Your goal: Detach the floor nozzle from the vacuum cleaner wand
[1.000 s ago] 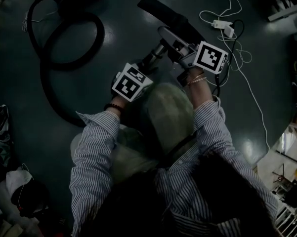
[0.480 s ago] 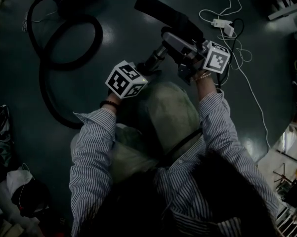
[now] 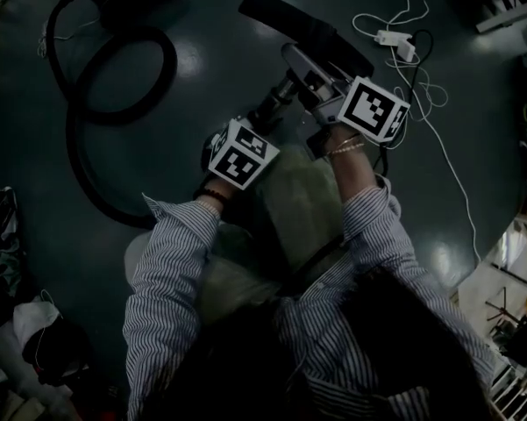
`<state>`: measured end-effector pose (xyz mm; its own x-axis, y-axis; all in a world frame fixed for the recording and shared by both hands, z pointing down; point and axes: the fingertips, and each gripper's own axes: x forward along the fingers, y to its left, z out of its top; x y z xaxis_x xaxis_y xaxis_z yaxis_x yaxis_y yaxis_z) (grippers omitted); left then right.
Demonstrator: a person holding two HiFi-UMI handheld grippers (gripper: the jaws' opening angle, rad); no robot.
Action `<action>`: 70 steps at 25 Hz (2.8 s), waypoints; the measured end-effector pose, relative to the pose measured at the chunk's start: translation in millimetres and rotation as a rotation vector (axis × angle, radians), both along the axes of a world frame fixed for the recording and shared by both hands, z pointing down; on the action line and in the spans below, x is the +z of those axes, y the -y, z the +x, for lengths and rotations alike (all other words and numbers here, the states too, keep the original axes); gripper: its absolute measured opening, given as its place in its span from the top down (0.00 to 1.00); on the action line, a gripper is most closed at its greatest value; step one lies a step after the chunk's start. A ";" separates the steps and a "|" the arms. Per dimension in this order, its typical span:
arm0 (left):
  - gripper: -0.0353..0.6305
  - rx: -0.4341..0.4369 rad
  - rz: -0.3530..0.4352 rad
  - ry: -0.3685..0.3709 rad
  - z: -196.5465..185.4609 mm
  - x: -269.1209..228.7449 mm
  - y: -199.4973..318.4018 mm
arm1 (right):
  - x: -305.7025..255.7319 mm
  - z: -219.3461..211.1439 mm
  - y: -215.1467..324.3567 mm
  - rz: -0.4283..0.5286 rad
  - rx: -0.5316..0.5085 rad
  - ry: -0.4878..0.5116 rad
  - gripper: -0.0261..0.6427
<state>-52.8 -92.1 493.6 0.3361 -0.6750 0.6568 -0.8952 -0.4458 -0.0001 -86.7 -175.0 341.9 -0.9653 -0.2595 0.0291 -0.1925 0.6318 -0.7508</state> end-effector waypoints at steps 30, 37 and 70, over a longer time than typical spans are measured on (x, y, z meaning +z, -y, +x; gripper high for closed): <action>0.65 -0.038 -0.046 0.128 -8.9 -1.8 -10.5 | 32.7 12.3 15.1 -0.105 0.142 -0.121 0.73; 0.71 -0.053 -0.035 -0.047 -7.9 -11.7 -9.3 | 12.6 4.9 8.5 -0.010 0.025 -0.019 0.73; 0.73 -0.046 0.079 -0.330 28.5 -39.9 3.6 | -8.5 15.1 20.6 0.021 -0.281 -0.029 0.74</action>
<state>-24.3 -95.7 453.7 0.4897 -0.7390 0.4627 -0.8719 -0.4149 0.2601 -71.6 -195.6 333.4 -0.9984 0.0170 0.0548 -0.0287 0.6791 -0.7335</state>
